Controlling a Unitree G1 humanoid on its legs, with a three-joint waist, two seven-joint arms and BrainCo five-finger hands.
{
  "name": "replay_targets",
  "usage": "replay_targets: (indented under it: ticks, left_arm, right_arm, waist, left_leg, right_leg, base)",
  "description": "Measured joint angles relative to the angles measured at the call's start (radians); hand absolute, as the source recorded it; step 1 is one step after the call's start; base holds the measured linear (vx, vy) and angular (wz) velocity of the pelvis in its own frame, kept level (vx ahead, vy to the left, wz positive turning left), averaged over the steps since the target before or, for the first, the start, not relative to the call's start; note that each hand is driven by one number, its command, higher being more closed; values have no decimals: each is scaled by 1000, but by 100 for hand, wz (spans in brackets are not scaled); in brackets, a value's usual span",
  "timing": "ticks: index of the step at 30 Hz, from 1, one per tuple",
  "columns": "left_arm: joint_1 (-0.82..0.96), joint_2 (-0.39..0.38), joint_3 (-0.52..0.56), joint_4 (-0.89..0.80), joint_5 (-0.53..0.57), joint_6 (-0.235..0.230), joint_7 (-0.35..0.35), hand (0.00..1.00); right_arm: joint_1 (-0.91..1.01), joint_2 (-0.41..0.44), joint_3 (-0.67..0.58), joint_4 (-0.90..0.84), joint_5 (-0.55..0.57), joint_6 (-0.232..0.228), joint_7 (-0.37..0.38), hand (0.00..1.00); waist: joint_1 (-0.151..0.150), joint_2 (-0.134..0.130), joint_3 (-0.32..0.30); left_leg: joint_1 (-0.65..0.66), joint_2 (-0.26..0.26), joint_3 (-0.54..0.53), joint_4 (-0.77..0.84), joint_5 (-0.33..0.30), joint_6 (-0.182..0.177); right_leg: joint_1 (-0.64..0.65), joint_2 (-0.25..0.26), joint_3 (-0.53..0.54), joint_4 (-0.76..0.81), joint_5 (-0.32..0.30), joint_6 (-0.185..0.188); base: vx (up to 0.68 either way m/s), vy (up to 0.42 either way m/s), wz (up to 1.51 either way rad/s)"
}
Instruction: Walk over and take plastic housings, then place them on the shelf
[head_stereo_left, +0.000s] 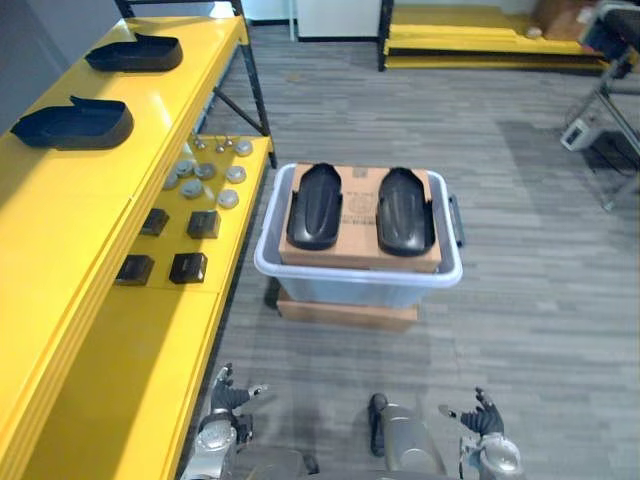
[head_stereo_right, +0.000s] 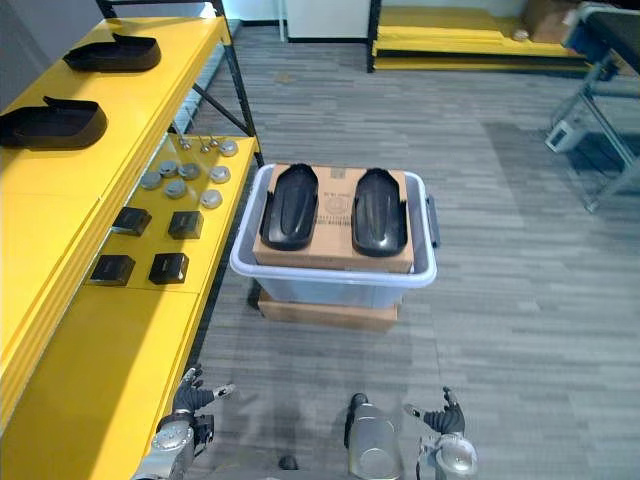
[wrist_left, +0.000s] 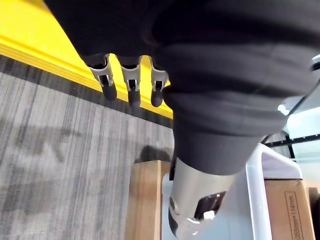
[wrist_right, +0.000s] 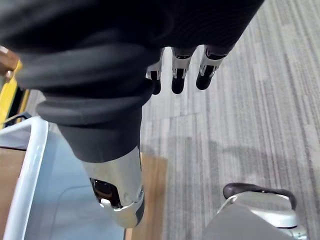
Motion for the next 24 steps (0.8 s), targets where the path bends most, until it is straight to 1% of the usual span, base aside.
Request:
replay_targets:
  ticks: [1, 2, 3, 4, 5, 6, 7, 8, 9, 10, 11, 12, 13, 16, 20, 22, 24]
  left_arm:
    - [9, -8, -1, -16, 0, -1, -2, 0]
    - [16, -8, -1, -16, 0, 0, -3, 0]
    - [22, -8, -1, -16, 0, 1, -5, 0]
    - [22, -8, -1, -13, 0, 1, -7, 0]
    - [23, -8, -1, -10, 0, 2, -9, 0]
    - [27, -6, -1, -4, 0, 2, -12, 0]
    - [27, -6, -4, 7, -1, 5, -14, 0]
    - [27, -6, -9, 9, -1, 5, -15, 0]
    - [17, 4, -9, 33, -1, 5, -17, 0]
    - [6, 13, -10, 40, -1, 5, -18, 0]
    - [5, 16, -11, 41, 0, 5, -19, 0]
    - [5, 18, -11, 45, 0, 5, -19, 0]
    - [7, 21, -14, 47, 0, 5, -19, 0]
    - [7, 45, -23, 66, 0, 5, -20, 0]
    - [26, 64, -22, 66, 0, 5, -20, 0]
    - [29, 67, -22, 66, 1, 5, -20, 0]
    - [34, 77, -22, 60, 2, 5, -20, 0]
  right_arm:
    - [11, 9, 1, -21, 2, -1, 0, 0]
    - [9, 13, 1, -30, 5, -3, -1, 0]
    - [2, 15, -1, -34, 9, -8, -1, 0]
    - [-13, 15, -4, -25, 10, -13, -2, 0]
    - [-20, 12, -4, -15, 10, -13, -2, 0]
    - [-37, 10, -14, 12, 10, -13, -2, 0]
    - [-41, 3, -33, 25, 9, -12, -2, 0]
    - [-39, 1, -43, 25, 10, -12, -2, 0]
    - [-46, 7, -49, 55, 10, -10, -2, 0]
    - [-39, 14, -49, 65, 10, -10, -1, 0]
    - [-34, 15, -49, 70, 10, -10, -1, 0]
    - [-27, 14, -51, 75, 10, -11, -2, 0]
    - [-23, 13, -53, 81, 13, -11, -2, 0]
    - [-23, 16, -53, 91, 37, -12, -2, 0]
    - [-23, 12, -111, 88, 57, -16, -3, 0]
    - [-12, 9, -141, 60, 62, -16, -6, 0]
    - [34, 6, -158, -79, 68, -15, -6, 0]
  waist:
    - [12, 2, -3]
    - [17, -2, -2]
    - [21, -18, -7]
    - [25, -14, -9]
    - [26, -14, -9]
    - [26, -8, -10]
    - [25, 7, -16]
    - [23, 25, -22]
    - [20, 24, -23]
    - [19, 4, -27]
    - [19, -4, -30]
    - [19, -12, -35]
    - [18, -13, -36]
    - [8, -13, -37]
    - [2, -14, -40]
    - [-1, -13, -42]
    - [-3, -14, -44]
  left_leg:
    - [-42, 51, 38, 128, -17, 22]
    - [-64, 67, 50, 156, -24, 33]
    - [-102, 81, 68, 153, -36, 52]
    - [-125, 77, 70, 68, -47, 58]
    - [-133, 69, 66, 2, -54, 47]
    - [-128, 38, 39, -167, -54, 41]
    - [-104, 11, 0, -366, 15, 34]
    - [-100, 9, -19, -442, 104, 39]
    - [-74, -3, -15, -478, 74, 52]
    - [-51, -20, 0, -531, 87, 60]
    - [-41, -30, 9, -554, 95, 67]
    - [-27, -47, 17, -587, 104, 75]
    - [-13, -58, 26, -606, 108, 81]
    - [13, -72, 39, -636, 112, 86]
    - [50, -71, 62, -699, 137, 83]
    - [66, -72, 68, -740, 156, 81]
    - [79, -66, 84, -786, 182, 80]
  right_leg:
    - [57, 15, 1, -23, -11, -15]
    - [74, 17, 2, -37, -13, -17]
    - [100, 17, 14, -68, -13, -17]
    - [124, 13, 32, -84, -11, -15]
    - [131, 13, 40, -89, -10, -13]
    - [136, 9, 57, -90, -10, -12]
    - [137, 14, 74, -90, -14, 11]
    - [138, 28, 81, -93, -21, 27]
    - [148, 25, 97, -109, -35, 51]
    - [151, 2, 104, -123, -30, 60]
    - [151, -9, 108, -131, -29, 61]
    - [156, -22, 114, -147, -23, 72]
    - [164, -32, 122, -163, -18, 79]
    - [183, -45, 131, -197, -11, 92]
    - [184, -39, 155, -215, 1, 98]
    - [184, -32, 163, -230, 14, 98]
    - [179, -27, 181, -244, 32, 96]
  base:
    - [300, -134, -3]
    - [241, -98, -24]
    - [229, -51, -32]
    - [225, -17, -34]
    - [237, 62, -42]
    - [209, 120, -43]
    - [210, 137, -41]
    - [191, 154, -30]
    - [215, 145, -16]
    - [168, 115, -15]
    - [181, 104, -10]
    - [117, 94, -10]
    - [136, 109, -9]
    - [54, 53, -10]
    - [8, -8, -17]
    - [-21, 2, -16]
    - [-38, 21, -23]
